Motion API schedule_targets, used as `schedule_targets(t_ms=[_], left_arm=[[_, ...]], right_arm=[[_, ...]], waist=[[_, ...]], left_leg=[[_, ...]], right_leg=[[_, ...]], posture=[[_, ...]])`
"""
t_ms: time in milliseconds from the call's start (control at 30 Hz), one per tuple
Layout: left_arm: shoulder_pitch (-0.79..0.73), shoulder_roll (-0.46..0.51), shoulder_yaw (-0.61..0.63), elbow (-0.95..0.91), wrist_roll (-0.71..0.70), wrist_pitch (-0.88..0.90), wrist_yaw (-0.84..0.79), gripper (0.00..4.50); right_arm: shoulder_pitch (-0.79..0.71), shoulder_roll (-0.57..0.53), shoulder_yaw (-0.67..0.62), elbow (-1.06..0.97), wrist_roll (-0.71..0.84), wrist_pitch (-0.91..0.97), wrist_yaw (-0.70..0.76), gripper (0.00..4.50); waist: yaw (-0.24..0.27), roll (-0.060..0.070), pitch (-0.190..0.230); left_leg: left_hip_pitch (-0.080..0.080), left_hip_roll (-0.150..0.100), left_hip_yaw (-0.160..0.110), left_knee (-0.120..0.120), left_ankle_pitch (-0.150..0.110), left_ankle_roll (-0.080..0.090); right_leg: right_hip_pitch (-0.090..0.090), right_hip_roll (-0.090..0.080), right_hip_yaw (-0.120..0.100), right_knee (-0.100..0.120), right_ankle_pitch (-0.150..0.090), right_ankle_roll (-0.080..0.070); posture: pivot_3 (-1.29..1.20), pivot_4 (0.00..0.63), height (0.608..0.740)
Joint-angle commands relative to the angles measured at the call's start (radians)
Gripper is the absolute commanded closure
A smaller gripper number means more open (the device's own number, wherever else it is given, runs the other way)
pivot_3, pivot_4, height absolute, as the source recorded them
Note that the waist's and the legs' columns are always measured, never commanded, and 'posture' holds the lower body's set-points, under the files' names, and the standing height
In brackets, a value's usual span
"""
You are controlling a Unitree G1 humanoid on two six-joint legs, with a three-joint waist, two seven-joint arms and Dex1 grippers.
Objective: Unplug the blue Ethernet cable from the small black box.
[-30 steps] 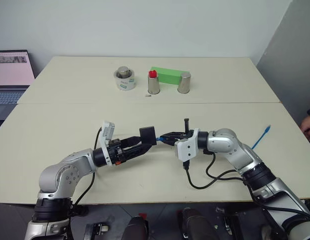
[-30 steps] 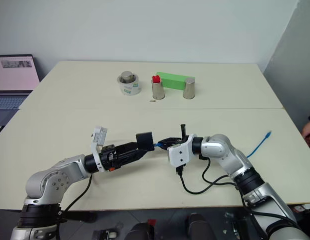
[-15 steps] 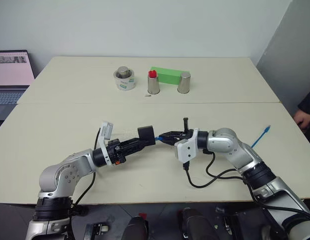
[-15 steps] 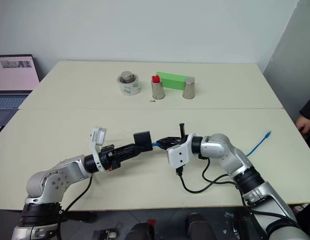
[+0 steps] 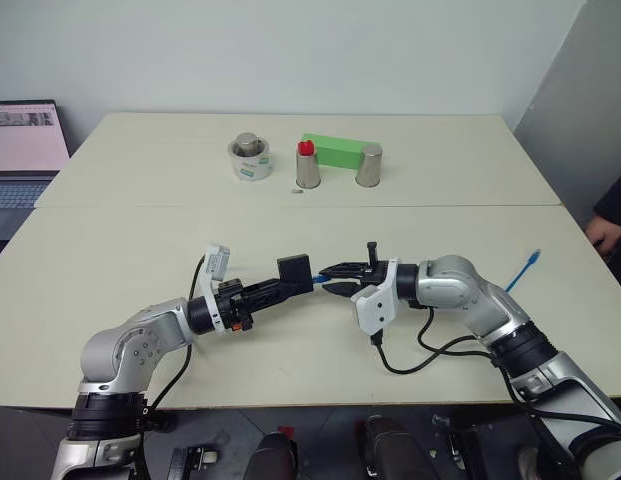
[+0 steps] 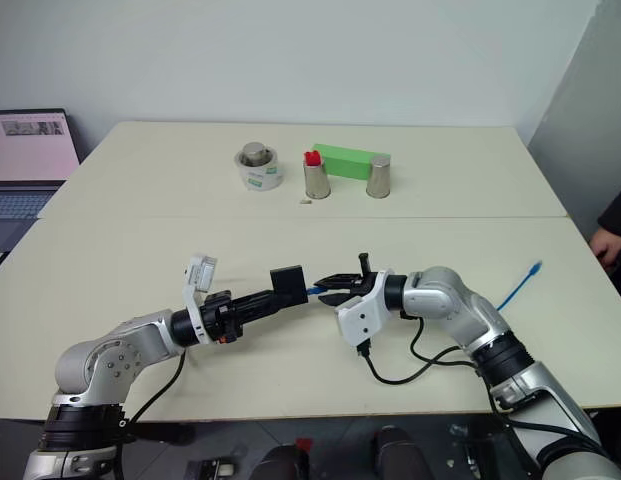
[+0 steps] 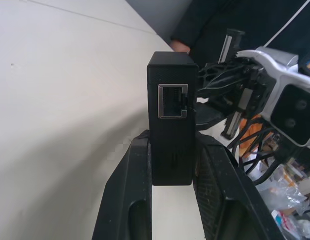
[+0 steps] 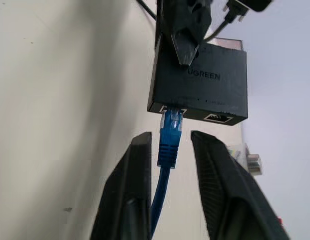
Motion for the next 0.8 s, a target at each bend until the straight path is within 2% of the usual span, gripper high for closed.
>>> schedule_targets(t_ms=[33,100,233,400,567,800], left_arm=[[-0.025,0.022,-0.037,-0.011,0.063,-0.103,-0.073,3.73],[-0.036,0.035,-0.064,-0.010,0.090,-0.132,-0.109,3.73],[-0.058,0.051,-0.099,-0.012,0.109,-0.162,-0.179,3.73],[-0.078,0.058,-0.131,-0.025,0.122,-0.174,-0.228,3.73],[-0.085,0.056,-0.162,-0.030,0.153,-0.218,-0.263,3.73],[-0.087,0.057,-0.175,-0.027,0.175,-0.253,-0.278,3.73]], right_arm=[[0.052,-0.062,-0.045,-0.155,0.214,0.174,0.153,2.54],[0.084,-0.088,-0.077,-0.216,0.308,0.302,0.195,2.54],[0.151,-0.095,-0.141,-0.374,0.586,0.751,0.228,2.54],[0.165,-0.049,-0.185,-0.461,0.743,1.057,0.163,2.54],[0.148,0.002,-0.184,-0.480,0.799,1.225,0.112,2.54],[0.126,0.035,-0.173,-0.448,0.820,1.322,0.110,2.54]], waist=[[0.002,0.000,0.000],[0.007,0.000,0.000],[0.008,0.000,0.000],[0.001,0.000,0.000],[0.001,0.000,0.000],[0.001,0.000,0.000]], left_leg=[[0.000,0.000,0.000,0.000,0.000,0.000],[0.000,0.000,-0.001,0.000,0.000,0.000],[0.000,0.000,-0.001,0.000,0.000,0.000],[0.000,0.000,-0.001,0.000,0.000,0.000],[0.000,0.000,-0.001,0.000,0.000,0.000],[-0.001,0.000,-0.001,0.000,0.000,0.000]], right_leg=[[0.000,0.000,0.000,0.000,0.000,0.000],[0.001,0.000,0.000,-0.001,0.000,0.000],[0.001,0.000,-0.001,-0.001,0.000,0.000],[0.001,0.001,-0.001,0.000,-0.001,0.000],[0.000,0.001,-0.001,-0.001,-0.001,0.000],[0.000,0.001,-0.001,-0.001,-0.001,0.000]], posture=[[0.00,0.150,0.740],[0.00,0.150,0.740],[0.00,0.150,0.740],[0.00,0.150,0.740],[0.00,0.150,0.740],[0.00,0.150,0.740]])
